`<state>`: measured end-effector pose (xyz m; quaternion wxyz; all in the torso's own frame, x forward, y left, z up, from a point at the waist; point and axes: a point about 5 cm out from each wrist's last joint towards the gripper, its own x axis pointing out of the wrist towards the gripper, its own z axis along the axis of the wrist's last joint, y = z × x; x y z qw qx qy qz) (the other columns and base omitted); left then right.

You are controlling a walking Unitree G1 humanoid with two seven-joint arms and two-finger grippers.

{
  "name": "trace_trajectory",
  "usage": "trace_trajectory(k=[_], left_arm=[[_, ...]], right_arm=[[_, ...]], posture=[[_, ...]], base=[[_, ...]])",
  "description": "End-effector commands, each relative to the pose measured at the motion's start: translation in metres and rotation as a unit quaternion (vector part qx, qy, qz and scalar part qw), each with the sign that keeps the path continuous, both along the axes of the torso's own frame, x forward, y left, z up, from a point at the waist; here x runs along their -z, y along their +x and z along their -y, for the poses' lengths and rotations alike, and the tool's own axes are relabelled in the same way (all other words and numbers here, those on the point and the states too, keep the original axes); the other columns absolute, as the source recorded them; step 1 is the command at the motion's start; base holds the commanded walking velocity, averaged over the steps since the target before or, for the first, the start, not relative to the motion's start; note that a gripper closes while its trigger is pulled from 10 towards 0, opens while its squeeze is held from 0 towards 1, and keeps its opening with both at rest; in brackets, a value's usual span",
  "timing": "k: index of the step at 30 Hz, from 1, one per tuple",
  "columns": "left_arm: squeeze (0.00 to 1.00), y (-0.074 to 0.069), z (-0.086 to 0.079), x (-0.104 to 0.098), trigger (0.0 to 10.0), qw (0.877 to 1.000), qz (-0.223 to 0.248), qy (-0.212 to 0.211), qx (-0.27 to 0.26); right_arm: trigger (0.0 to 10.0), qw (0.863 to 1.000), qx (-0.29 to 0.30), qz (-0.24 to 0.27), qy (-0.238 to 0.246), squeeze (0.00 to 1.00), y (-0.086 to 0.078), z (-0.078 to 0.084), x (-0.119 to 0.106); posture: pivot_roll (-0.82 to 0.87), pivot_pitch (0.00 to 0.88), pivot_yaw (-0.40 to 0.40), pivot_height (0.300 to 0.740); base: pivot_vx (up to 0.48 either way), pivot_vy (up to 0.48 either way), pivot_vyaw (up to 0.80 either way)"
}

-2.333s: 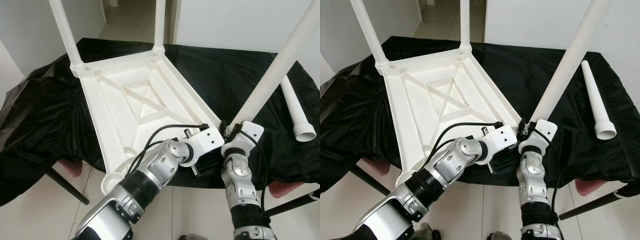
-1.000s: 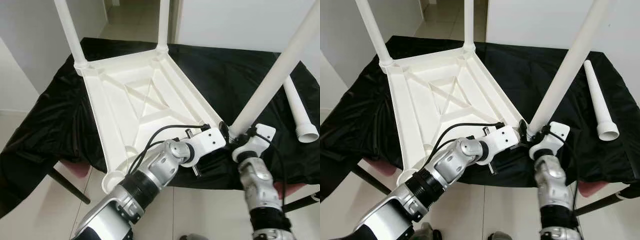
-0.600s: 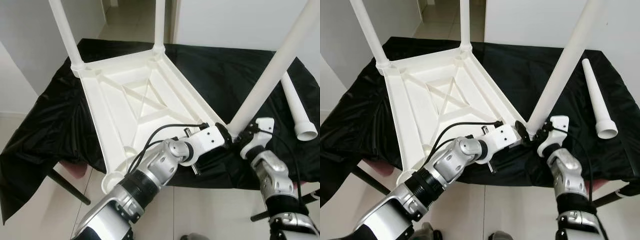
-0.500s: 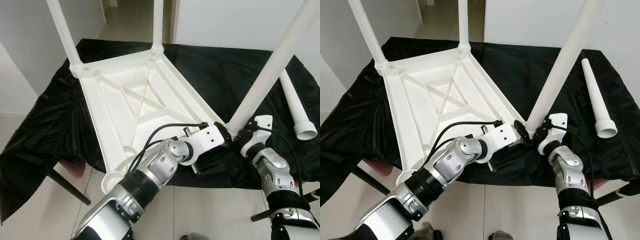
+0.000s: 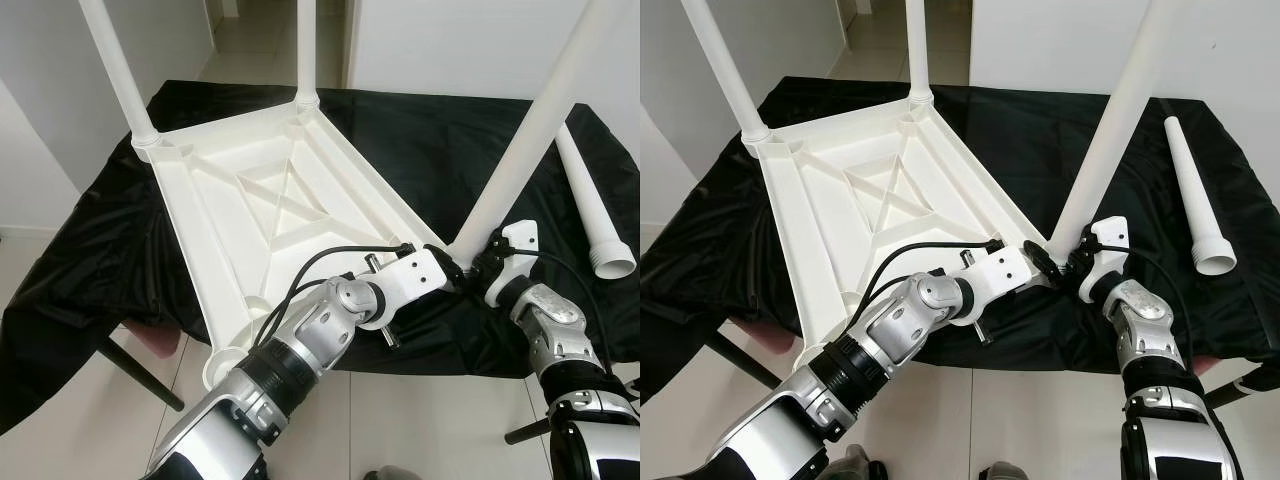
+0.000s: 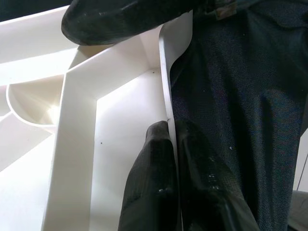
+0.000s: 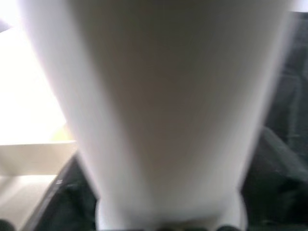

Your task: Building children table

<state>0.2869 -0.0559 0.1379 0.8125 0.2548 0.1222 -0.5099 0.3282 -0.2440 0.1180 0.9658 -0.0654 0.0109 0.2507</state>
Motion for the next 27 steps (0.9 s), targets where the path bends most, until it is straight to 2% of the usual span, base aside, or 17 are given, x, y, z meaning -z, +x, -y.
trace_trajectory(k=[1,7,14,23,27], left_arm=[[0.0,0.0,0.007,-0.013,10.0,1.0,0.025,-0.008,0.008],[0.0,-0.001,0.009,-0.014,10.0,1.0,0.024,-0.011,0.008],[0.0,-0.002,0.01,-0.014,10.0,1.0,0.023,-0.012,0.008],[0.0,-0.004,0.012,-0.014,10.0,1.0,0.021,-0.016,0.01],[0.0,-0.005,0.013,-0.014,10.0,1.0,0.02,-0.016,0.012]], right_arm=[[0.0,0.999,0.014,-0.038,-0.005,0.0,-0.003,0.006,0.012],[0.0,0.998,0.004,-0.069,0.01,0.0,-0.008,0.009,0.022],[0.0,0.997,0.008,-0.069,0.014,0.0,-0.011,0.01,0.025],[0.0,0.997,0.046,-0.069,0.004,0.0,-0.017,0.008,0.035],[0.0,0.994,0.092,-0.06,0.012,0.0,-0.018,0.011,0.034]], posture=[[0.0,0.019,0.056,0.74],[-0.01,0.029,0.053,0.74],[-0.01,0.033,0.049,0.74],[-0.03,0.04,0.047,0.74],[-0.03,0.042,0.048,0.74]], base=[[0.0,0.0,0.0],[0.0,0.0,0.0],[0.0,0.0,0.0],[0.0,0.0,0.0],[0.0,0.0,0.0]])
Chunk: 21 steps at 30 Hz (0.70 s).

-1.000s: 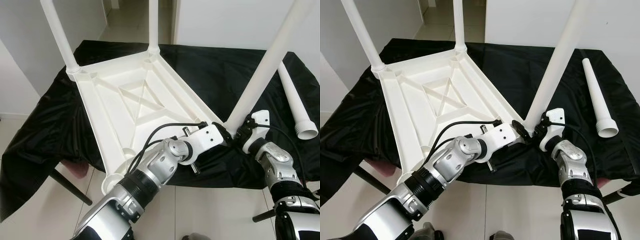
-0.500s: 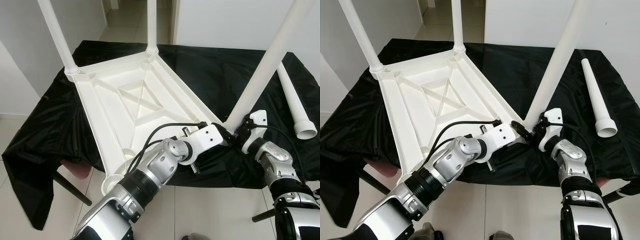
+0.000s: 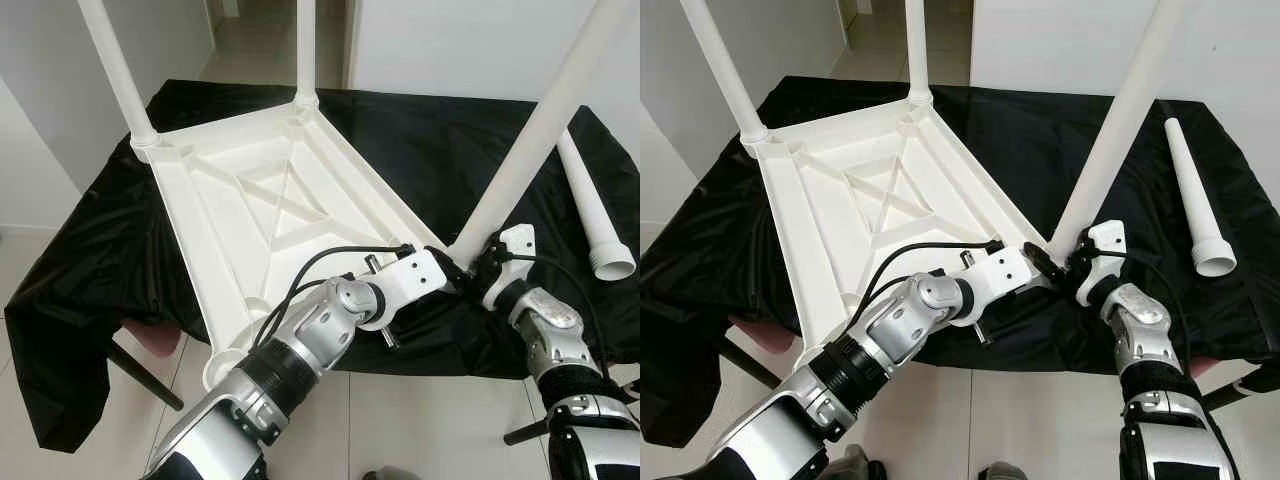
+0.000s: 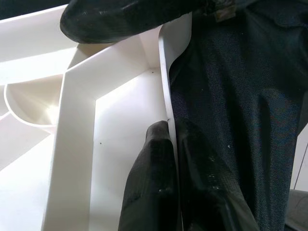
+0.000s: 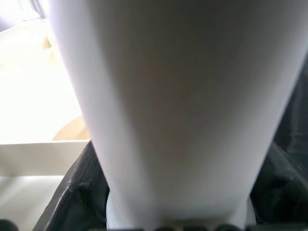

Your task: Building children table

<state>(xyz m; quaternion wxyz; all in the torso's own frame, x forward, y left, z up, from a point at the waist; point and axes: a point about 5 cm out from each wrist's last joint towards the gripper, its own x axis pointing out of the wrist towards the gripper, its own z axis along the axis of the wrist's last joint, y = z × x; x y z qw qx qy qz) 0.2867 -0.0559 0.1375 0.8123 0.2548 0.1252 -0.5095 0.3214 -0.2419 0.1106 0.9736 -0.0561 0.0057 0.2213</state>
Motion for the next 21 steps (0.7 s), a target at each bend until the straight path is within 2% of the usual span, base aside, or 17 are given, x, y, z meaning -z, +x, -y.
trace_trajectory(k=[1,9,11,12,13,14,15,16,17,18,19,20,21], left_arm=[[0.0,-0.005,0.013,-0.014,10.0,1.0,0.022,-0.018,0.014],[0.0,-0.006,0.013,-0.013,10.0,1.0,0.019,-0.018,0.014],[0.0,-0.006,0.013,-0.013,10.0,1.0,0.018,-0.018,0.014],[0.0,-0.006,0.013,-0.013,10.0,1.0,0.018,-0.018,0.014],[0.0,-0.007,0.013,-0.012,10.0,1.0,0.017,-0.019,0.014],[0.0,-0.007,0.014,-0.012,10.0,1.0,0.017,-0.019,0.014],[0.0,-0.007,0.014,-0.012,10.0,1.0,0.017,-0.019,0.014],[0.0,-0.007,0.014,-0.012,10.0,1.0,0.016,-0.019,0.014],[0.0,-0.007,0.014,-0.012,10.0,1.0,0.016,-0.019,0.015],[0.0,-0.007,0.014,-0.012,10.0,1.0,0.016,-0.019,0.015],[0.0,-0.007,0.014,-0.012,10.0,1.0,0.016,-0.019,0.016],[0.0,-0.007,0.014,-0.012,10.0,1.0,0.016,-0.019,0.016],[0.0,-0.007,0.014,-0.012,10.0,1.0,0.016,-0.019,0.016]], right_arm=[[0.0,0.995,0.079,-0.057,0.007,0.0,-0.012,0.013,0.026],[0.0,0.988,0.15,-0.017,0.03,0.0,-0.023,0.006,0.02],[0.0,0.976,0.209,-0.005,0.064,0.0,-0.028,0.002,0.017],[0.0,0.976,0.209,-0.005,0.064,0.0,-0.028,0.002,0.017],[0.0,0.954,0.287,0.005,0.09,0.0,-0.032,0.001,0.015],[0.0,0.941,0.326,0.009,0.091,0.0,-0.034,0.001,0.015],[0.0,0.941,0.326,0.009,0.091,0.0,-0.034,0.001,0.015],[0.0,0.933,0.349,0.011,0.09,0.0,-0.036,0.001,0.016],[0.0,0.915,0.395,0.014,0.086,0.0,-0.04,0.002,0.018],[0.0,0.915,0.395,0.014,0.086,0.0,-0.04,0.002,0.018],[0.0,0.887,0.454,0.014,0.089,0.0,-0.049,-0.003,0.023],[0.0,0.887,0.454,0.014,0.089,0.0,-0.049,-0.003,0.023],[0.0,0.869,0.486,0.01,0.091,0.0,-0.054,-0.007,0.026]], posture=[[-0.03,0.045,0.048,0.74],[-0.04,0.051,0.044,0.74],[-0.04,0.054,0.043,0.74],[-0.04,0.054,0.043,0.74],[-0.04,0.055,0.043,0.74],[-0.04,0.055,0.043,0.74],[-0.04,0.055,0.043,0.74],[-0.04,0.055,0.042,0.74],[-0.04,0.055,0.042,0.74],[-0.04,0.055,0.042,0.74],[-0.04,0.054,0.041,0.74],[-0.04,0.054,0.041,0.74],[-0.04,0.054,0.041,0.74]], base=[[0.0,0.0,0.0],[0.0,0.0,0.0],[0.0,0.0,0.0],[0.0,0.0,0.0],[0.0,0.0,0.0],[0.0,0.0,0.0],[0.0,0.0,0.0],[0.0,0.0,0.0],[0.0,0.0,0.0],[0.0,0.0,0.0],[0.0,0.0,0.0],[0.0,0.0,0.0],[0.0,0.0,0.0]])
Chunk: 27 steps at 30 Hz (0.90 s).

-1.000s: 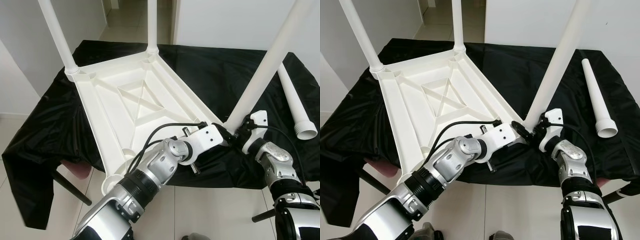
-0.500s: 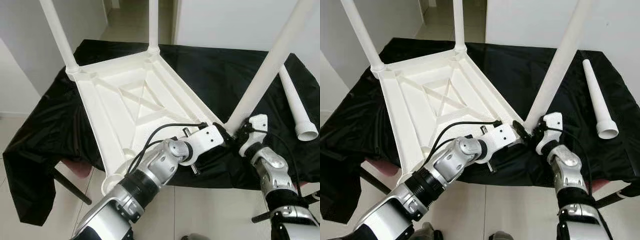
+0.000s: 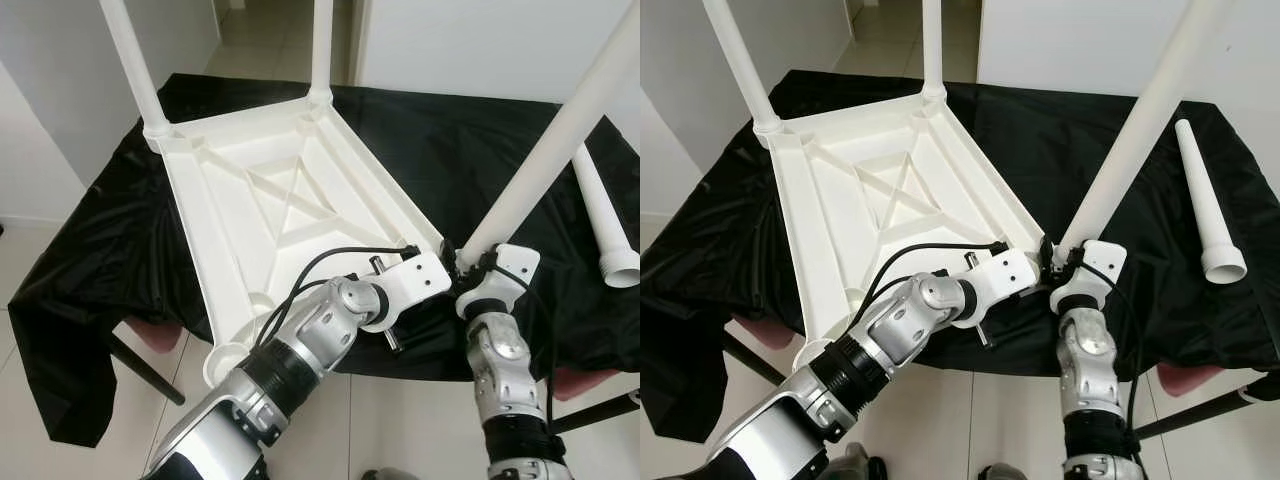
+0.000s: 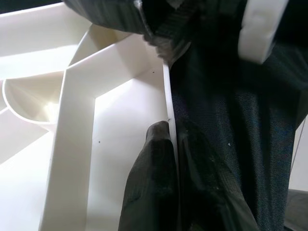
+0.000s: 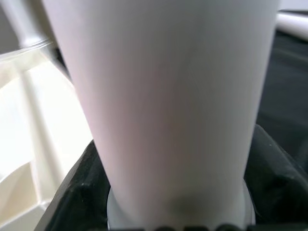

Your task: Building children table

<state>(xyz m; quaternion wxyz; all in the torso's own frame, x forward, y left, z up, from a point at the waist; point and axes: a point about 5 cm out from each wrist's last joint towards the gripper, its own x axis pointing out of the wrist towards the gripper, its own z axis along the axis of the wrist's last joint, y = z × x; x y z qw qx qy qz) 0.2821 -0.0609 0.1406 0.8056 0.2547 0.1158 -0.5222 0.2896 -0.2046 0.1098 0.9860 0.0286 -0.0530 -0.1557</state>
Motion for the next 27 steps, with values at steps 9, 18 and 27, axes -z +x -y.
trace_trajectory(k=[9,18,27], left_arm=[[0.0,-0.003,0.007,-0.008,10.0,1.0,0.011,-0.013,-0.003],[0.0,-0.003,0.007,-0.007,10.0,1.0,0.011,-0.012,-0.005],[0.0,-0.004,0.008,-0.007,10.0,1.0,0.012,-0.013,-0.005]], right_arm=[[0.0,0.988,0.135,-0.068,0.021,0.0,-0.023,0.022,0.021],[10.0,0.989,0.132,-0.068,0.028,0.0,-0.022,0.021,0.016],[10.0,0.994,0.105,-0.033,0.011,1.0,-0.017,0.026,0.002]], posture=[[-0.03,0.053,0.035,0.74],[-0.02,0.046,0.027,0.74],[-0.02,0.038,0.019,0.74]], base=[[0.0,0.0,0.0],[0.0,0.0,0.0],[0.0,0.0,0.0]])
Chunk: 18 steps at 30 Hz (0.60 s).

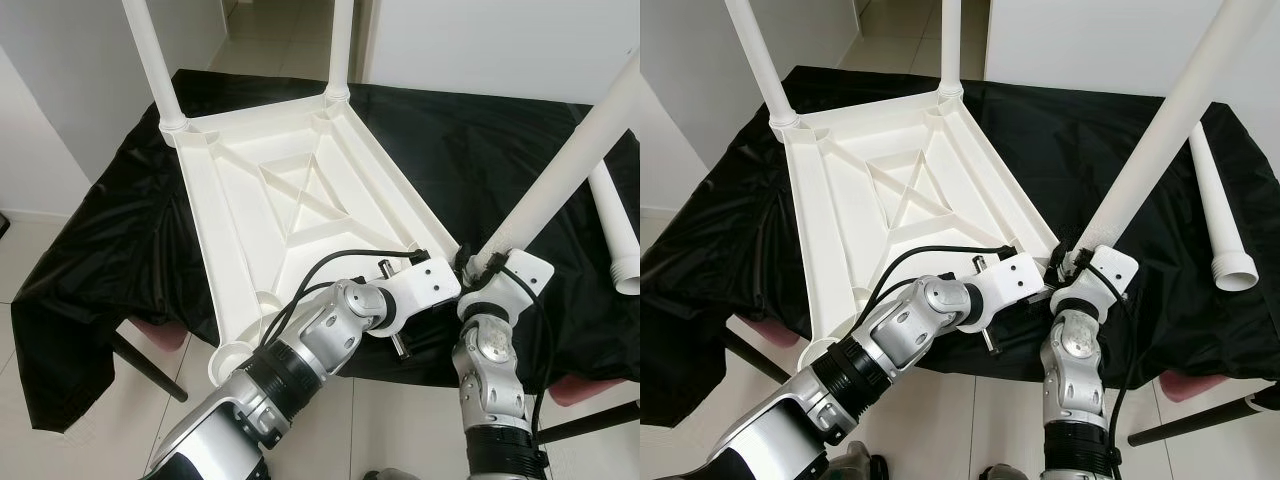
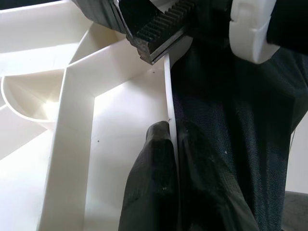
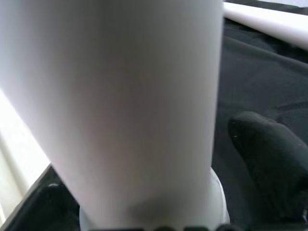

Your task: Building children table

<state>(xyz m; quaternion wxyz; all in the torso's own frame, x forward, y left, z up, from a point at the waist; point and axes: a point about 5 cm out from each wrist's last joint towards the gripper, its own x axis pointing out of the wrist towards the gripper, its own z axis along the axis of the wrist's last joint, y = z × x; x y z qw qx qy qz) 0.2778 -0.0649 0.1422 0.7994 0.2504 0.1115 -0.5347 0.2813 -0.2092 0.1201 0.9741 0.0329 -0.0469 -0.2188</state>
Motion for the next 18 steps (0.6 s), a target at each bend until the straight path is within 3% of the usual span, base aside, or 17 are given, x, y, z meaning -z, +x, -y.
trace_trajectory(k=[1,5,6,10,14,16,18], left_arm=[[0.0,0.001,0.004,-0.005,10.0,1.0,0.014,-0.007,-0.019],[0.0,0.001,0.004,-0.005,10.0,1.0,0.015,-0.007,-0.019],[0.0,0.001,0.004,-0.006,10.0,1.0,0.015,-0.007,-0.019],[0.0,0.001,0.004,-0.006,10.0,1.0,0.016,-0.008,-0.019],[0.0,0.002,0.004,-0.007,10.0,1.0,0.017,-0.009,-0.02],[0.0,0.002,0.004,-0.007,10.0,1.0,0.017,-0.009,-0.02],[0.0,0.002,0.004,-0.007,10.0,1.0,0.016,-0.009,-0.021]], right_arm=[[10.0,0.999,0.041,-0.027,0.004,1.0,-0.009,0.022,0.012],[10.0,1.0,0.0,-0.012,0.01,0.97,-0.003,0.021,0.008],[10.0,0.999,-0.034,-0.005,0.019,0.0,0.002,0.022,0.006],[10.0,0.996,-0.086,-0.006,0.021,0.0,0.008,0.026,0.005],[10.0,0.985,-0.17,-0.012,-0.013,0.0,0.017,0.03,0.002],[10.0,0.985,-0.17,-0.012,-0.013,0.0,0.017,0.03,0.002],[10.0,0.971,-0.236,-0.01,-0.025,0.0,0.021,0.026,-0.001]], posture=[[-0.02,0.038,0.019,0.74],[-0.02,0.035,0.019,0.74],[-0.02,0.034,0.019,0.74],[-0.02,0.034,0.018,0.74],[-0.02,0.036,0.017,0.74],[-0.02,0.036,0.017,0.74],[-0.02,0.04,0.021,0.74]], base=[[0.0,0.0,0.0],[0.0,0.0,0.0],[0.0,0.0,0.0],[0.0,0.0,0.0],[0.0,0.0,0.0],[0.0,0.0,0.0],[0.0,0.0,0.0]])
